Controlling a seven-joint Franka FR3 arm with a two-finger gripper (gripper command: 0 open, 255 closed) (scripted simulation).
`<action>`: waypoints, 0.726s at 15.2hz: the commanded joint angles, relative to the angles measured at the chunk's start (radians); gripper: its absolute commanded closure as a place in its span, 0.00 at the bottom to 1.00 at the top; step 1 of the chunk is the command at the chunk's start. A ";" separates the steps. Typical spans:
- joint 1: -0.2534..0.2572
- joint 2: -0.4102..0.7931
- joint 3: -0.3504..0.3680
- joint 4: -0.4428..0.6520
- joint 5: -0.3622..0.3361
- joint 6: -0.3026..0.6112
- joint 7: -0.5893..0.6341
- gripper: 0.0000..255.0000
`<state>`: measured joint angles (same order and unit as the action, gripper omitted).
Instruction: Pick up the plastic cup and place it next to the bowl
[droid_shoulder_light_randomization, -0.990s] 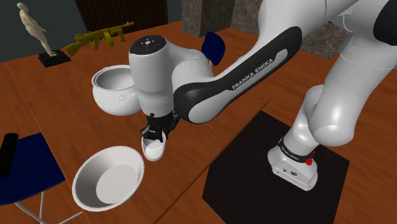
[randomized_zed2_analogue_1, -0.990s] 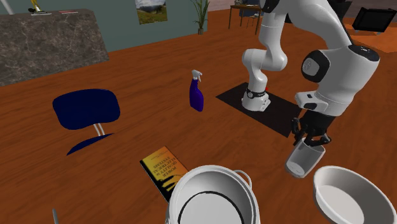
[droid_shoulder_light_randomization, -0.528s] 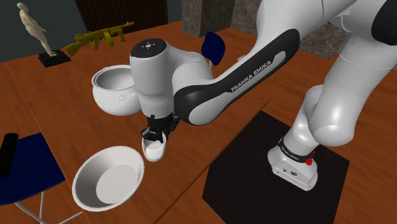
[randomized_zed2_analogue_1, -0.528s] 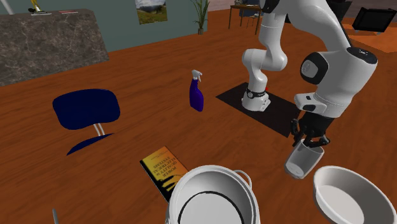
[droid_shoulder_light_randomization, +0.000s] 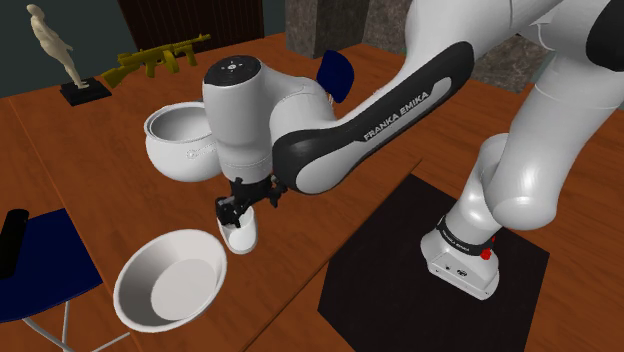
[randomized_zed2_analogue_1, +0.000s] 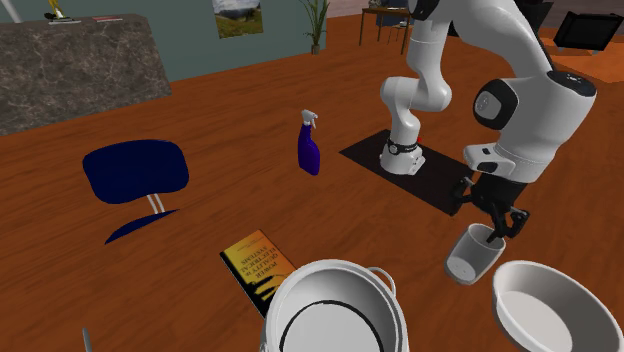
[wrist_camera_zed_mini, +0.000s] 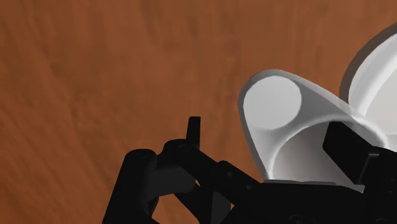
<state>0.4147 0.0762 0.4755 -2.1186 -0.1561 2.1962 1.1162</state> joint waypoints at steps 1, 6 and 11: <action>0.000 -0.029 0.004 0.022 0.021 -0.047 -0.012 0.00; 0.001 -0.056 0.006 0.055 0.040 -0.103 -0.026 0.00; 0.001 -0.056 0.006 0.055 0.040 -0.103 -0.026 0.00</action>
